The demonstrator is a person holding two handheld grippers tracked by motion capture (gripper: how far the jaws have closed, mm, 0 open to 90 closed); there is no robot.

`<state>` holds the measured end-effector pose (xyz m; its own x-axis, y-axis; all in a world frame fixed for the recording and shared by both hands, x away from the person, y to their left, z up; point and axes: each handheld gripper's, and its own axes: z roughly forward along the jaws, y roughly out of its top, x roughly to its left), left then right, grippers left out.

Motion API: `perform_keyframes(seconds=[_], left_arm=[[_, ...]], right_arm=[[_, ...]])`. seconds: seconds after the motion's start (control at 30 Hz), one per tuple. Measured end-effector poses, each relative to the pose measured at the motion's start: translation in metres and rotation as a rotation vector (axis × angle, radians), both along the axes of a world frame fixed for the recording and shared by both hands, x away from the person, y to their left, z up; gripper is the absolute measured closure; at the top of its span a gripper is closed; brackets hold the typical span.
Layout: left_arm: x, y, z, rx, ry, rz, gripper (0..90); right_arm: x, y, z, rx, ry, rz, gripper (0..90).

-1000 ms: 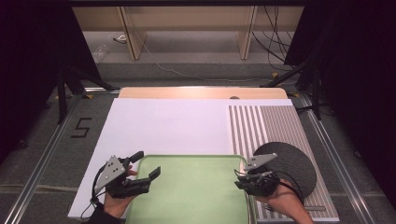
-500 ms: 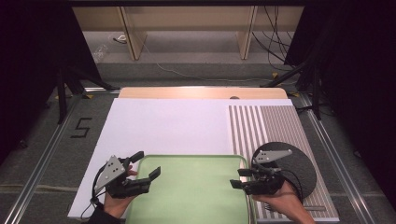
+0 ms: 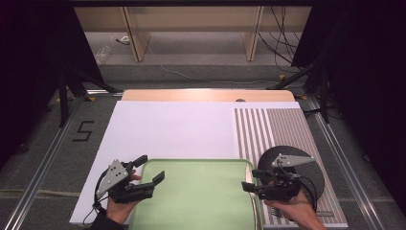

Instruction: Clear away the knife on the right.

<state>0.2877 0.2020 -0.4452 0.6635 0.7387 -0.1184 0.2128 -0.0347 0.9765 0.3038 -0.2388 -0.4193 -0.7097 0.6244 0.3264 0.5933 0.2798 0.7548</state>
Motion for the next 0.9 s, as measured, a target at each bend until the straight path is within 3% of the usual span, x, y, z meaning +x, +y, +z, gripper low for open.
perform_keyframes(seconds=[0.47, 0.9], left_arm=[[0.001, 0.000, 0.000, 0.000, 0.003, 0.002, 17.3], [0.001, 0.000, 0.001, -0.002, 0.002, -0.002, 17.2]], right_arm=[[-0.012, -0.025, 0.003, 0.007, -0.037, -0.073, 27.3], [-0.022, -0.050, 0.002, 0.015, -0.034, -0.138, 21.5]])
